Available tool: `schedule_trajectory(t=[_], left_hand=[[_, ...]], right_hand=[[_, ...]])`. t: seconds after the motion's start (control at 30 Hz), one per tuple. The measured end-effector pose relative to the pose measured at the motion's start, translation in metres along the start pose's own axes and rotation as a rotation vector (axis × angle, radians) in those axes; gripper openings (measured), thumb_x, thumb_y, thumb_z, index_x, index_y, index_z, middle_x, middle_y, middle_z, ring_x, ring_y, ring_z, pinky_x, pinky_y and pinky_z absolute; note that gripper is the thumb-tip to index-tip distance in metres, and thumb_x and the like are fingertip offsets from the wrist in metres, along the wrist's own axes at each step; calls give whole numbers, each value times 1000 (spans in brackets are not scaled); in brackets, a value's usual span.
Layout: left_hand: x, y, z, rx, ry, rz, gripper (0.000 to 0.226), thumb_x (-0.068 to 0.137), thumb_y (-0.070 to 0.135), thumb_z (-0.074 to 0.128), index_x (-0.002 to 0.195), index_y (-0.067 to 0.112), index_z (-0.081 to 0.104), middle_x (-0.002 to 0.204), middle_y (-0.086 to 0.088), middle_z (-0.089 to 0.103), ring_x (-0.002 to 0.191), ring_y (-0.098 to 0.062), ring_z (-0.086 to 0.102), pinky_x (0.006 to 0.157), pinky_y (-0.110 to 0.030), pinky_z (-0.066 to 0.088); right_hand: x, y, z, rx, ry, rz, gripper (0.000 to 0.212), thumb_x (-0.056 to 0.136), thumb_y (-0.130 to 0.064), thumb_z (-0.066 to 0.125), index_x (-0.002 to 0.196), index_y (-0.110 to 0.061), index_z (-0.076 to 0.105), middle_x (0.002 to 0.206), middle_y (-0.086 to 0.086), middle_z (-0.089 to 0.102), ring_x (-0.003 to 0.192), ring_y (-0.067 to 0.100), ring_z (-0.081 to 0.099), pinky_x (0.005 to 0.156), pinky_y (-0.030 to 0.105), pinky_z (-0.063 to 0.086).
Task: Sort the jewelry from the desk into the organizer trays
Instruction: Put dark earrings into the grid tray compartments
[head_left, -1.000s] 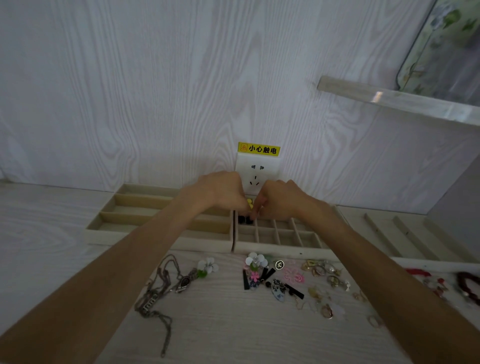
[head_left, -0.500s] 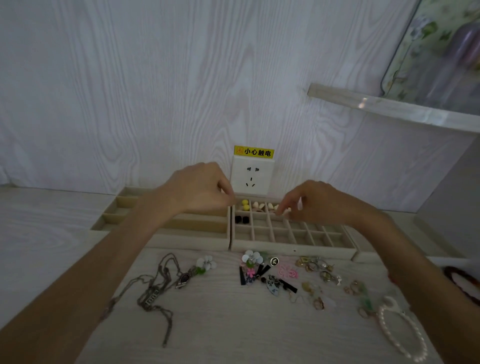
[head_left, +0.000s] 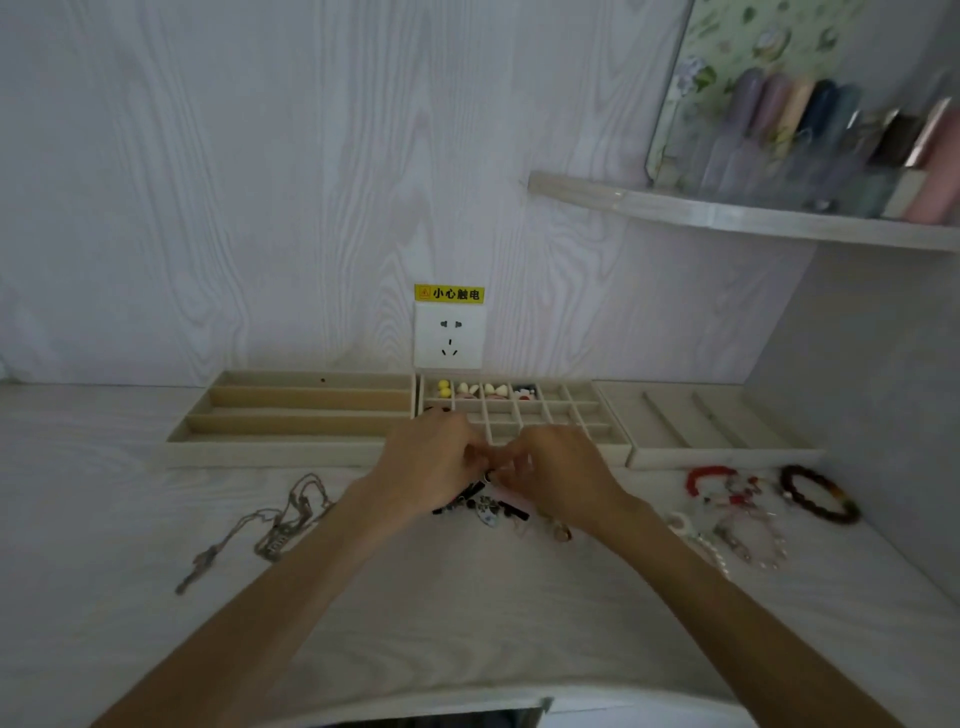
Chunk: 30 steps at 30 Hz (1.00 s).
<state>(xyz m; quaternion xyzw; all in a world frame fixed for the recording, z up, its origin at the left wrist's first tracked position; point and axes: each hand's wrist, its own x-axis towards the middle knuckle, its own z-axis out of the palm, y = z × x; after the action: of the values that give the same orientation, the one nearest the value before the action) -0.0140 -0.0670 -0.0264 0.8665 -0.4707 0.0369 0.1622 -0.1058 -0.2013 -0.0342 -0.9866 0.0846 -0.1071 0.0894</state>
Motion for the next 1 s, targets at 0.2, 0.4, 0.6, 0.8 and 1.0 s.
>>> schedule_trajectory(t=[0.2,0.4,0.6,0.8,1.0], left_hand=[[-1,9,11,52,48,39,18,89,33,59,102,33,72,101,11,70,100,-12,61,76,-27,46],[1,5,1,-134,26,26,13,86,35,65,95,32,73,90,20,68,75,4,59,61,-13,38],[8,-5,-29,-511,119,1,11,83,28,69,93,27,73,84,16,69,77,9,60,73,-10,45],[6,-21,-41,-518,169,-26,10,83,28,69,92,27,74,81,18,69,75,7,62,69,-6,44],[44,-40,-50,-329,89,-79,8,81,37,70,88,36,74,85,20,69,74,3,58,66,-21,45]], right_hand=[[-12,18,-28,203,-87,99,20,81,-30,70,101,-29,72,85,-9,66,60,-3,51,60,17,38],[-57,46,-57,246,-165,107,17,82,-22,70,88,-37,72,74,-18,62,66,-1,56,63,14,47],[-57,36,-44,239,-12,90,16,80,-27,71,94,-35,73,78,-16,65,69,-1,56,67,21,49],[-32,18,-25,144,-77,188,14,80,-36,70,91,-28,75,87,-13,70,74,0,57,66,18,40],[-29,19,-19,191,-117,203,8,79,-30,72,84,-25,76,76,-14,67,65,-3,56,56,10,38]])
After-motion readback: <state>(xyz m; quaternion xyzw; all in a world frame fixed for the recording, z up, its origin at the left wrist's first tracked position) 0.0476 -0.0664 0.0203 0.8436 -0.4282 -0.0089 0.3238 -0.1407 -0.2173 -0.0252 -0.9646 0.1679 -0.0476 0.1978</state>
